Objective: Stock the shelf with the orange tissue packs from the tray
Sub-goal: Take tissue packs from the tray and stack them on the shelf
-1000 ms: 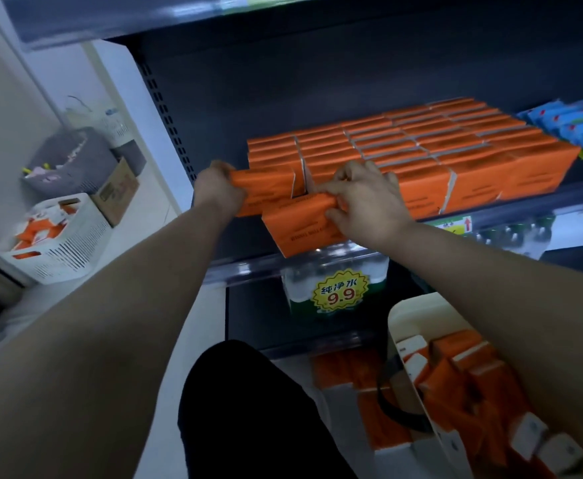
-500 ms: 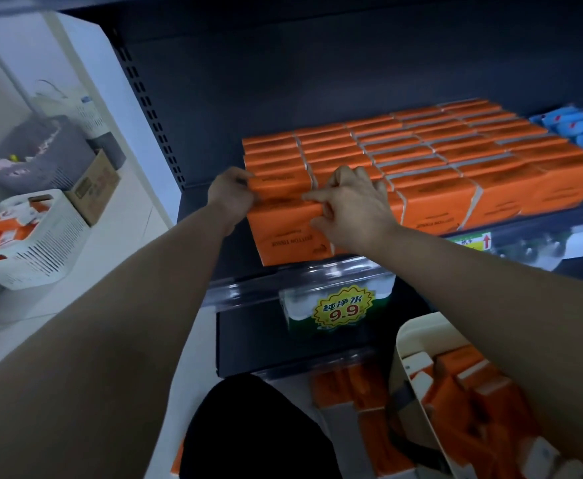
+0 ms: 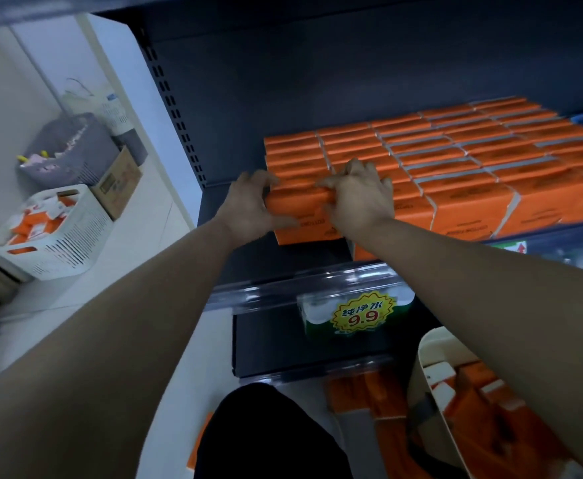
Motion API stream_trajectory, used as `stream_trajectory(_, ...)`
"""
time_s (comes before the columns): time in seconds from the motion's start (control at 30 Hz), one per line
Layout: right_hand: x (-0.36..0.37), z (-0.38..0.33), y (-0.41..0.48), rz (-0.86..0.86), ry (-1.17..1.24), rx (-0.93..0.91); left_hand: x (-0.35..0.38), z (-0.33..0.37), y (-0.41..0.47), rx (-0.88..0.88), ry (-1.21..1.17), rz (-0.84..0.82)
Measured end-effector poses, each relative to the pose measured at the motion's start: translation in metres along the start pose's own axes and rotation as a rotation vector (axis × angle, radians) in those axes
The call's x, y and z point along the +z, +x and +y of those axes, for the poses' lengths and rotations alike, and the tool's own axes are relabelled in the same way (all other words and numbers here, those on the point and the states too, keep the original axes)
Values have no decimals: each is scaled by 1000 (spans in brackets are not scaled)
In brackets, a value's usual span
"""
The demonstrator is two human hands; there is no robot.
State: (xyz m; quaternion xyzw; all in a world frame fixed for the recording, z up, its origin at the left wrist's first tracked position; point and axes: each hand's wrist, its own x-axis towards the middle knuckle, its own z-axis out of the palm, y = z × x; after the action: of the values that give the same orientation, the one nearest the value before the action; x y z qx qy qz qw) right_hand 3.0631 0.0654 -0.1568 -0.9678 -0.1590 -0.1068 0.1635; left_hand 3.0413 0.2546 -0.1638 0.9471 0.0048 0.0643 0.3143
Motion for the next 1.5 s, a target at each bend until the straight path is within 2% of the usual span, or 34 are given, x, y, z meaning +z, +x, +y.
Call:
stream_trajectory(0.07, 5, 3, -1, 0, -24, -9, 8, -1, -4, 41, 216, 46)
stream_trajectory(0.23, 9, 16, -8, -9, -101, -88, 29, 2, -6, 51, 339, 194)
stream_trajectory(0.33, 10, 24, -8, -102, -173, -92, 37, 4, -1, 61, 433, 233)
stream_trajectory(0.57, 10, 27, 3, -270, -245, -103, 48, 11, 17, -31, 393, 277)
stream_trajectory(0.87, 5, 28, -3, -259, -233, -134, 38, 18, 1, -63, 506, 241)
stream_trajectory(1.0, -7, 34, -16, -212, -219, -176, 29, 27, -13, 38, 519, 218)
stream_trajectory(1.2, -31, 60, -60, -67, -174, -226, 27, 63, -46, 281, 454, 168)
stream_trajectory(1.33, -42, 93, -106, -15, -186, -247, 54, 94, -75, 401, 425, 116)
stream_trajectory(1.5, -46, 155, -172, -53, -215, -174, 117, 130, -105, 478, 402, -23)
